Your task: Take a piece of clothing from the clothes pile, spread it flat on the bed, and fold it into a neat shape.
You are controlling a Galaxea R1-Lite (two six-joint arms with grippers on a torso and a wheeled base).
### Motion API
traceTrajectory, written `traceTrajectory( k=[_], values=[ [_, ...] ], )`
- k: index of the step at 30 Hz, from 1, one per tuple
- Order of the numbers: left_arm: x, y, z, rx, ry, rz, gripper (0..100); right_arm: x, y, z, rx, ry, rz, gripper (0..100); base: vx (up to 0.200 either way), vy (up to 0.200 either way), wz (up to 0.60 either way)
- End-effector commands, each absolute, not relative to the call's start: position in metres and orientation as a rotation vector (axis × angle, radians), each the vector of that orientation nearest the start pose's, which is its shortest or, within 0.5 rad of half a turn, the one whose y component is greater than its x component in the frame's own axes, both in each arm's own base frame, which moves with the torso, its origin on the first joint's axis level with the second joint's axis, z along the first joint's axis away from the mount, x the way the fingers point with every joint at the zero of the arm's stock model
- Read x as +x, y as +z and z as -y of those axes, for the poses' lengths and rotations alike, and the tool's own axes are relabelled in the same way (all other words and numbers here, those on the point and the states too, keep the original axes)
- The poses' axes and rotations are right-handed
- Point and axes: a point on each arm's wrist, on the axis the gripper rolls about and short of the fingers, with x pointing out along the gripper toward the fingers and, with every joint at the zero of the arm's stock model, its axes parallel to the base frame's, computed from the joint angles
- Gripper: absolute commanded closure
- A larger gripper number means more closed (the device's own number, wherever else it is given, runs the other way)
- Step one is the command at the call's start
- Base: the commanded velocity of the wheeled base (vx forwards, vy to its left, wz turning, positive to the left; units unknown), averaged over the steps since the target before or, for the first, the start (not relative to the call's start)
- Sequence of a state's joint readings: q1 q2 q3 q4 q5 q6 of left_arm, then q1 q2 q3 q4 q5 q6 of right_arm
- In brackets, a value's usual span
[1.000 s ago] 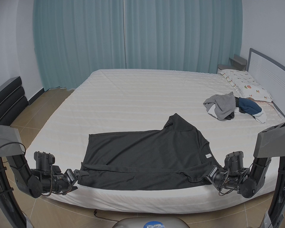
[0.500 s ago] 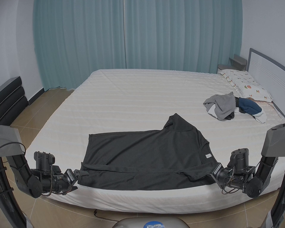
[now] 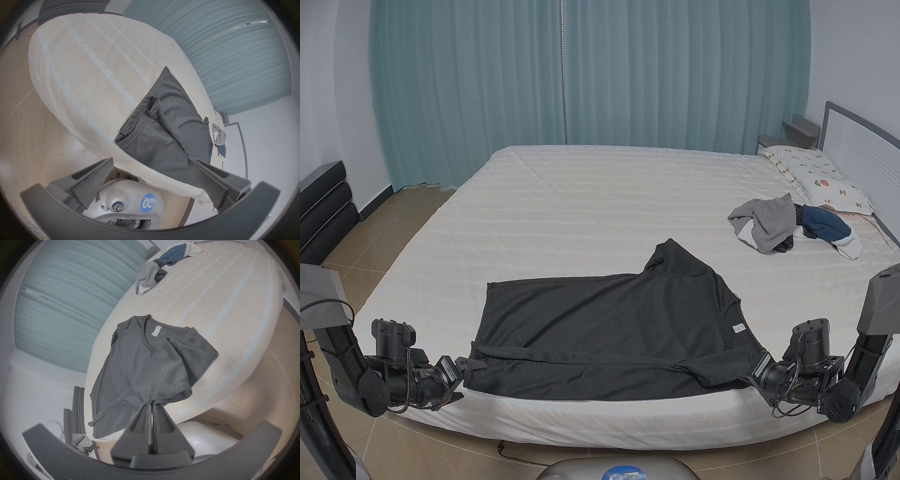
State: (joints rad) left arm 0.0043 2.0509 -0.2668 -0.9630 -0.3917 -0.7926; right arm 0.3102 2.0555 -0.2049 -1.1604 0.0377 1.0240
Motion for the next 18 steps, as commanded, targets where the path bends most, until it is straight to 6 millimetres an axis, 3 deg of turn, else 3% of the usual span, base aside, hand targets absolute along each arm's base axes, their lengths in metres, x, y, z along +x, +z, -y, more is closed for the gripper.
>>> traceTrajectory(
  k=[1,6,10,18],
  values=[
    [0.244,0.005,0.007,-0.901,-0.024,-0.921,0,0.226,0.008,-0.073,0.854,-0.055,-0.814,0,0.000,0.000,0.00],
    [0.244,0.005,0.007,-0.901,-0.024,-0.921,0,0.224,0.006,-0.071,0.812,-0.045,-0.812,0,0.000,0.000,0.00],
    [0.244,0.005,0.007,-0.901,-0.024,-0.921,0,0.228,0.018,-0.065,0.827,-0.041,-0.754,0,0.000,0.000,0.00],
    [0.244,0.005,0.007,-0.901,-0.024,-0.921,0,0.248,0.024,-0.043,0.861,-0.040,-0.688,0,0.000,0.000,0.00]
  ],
)
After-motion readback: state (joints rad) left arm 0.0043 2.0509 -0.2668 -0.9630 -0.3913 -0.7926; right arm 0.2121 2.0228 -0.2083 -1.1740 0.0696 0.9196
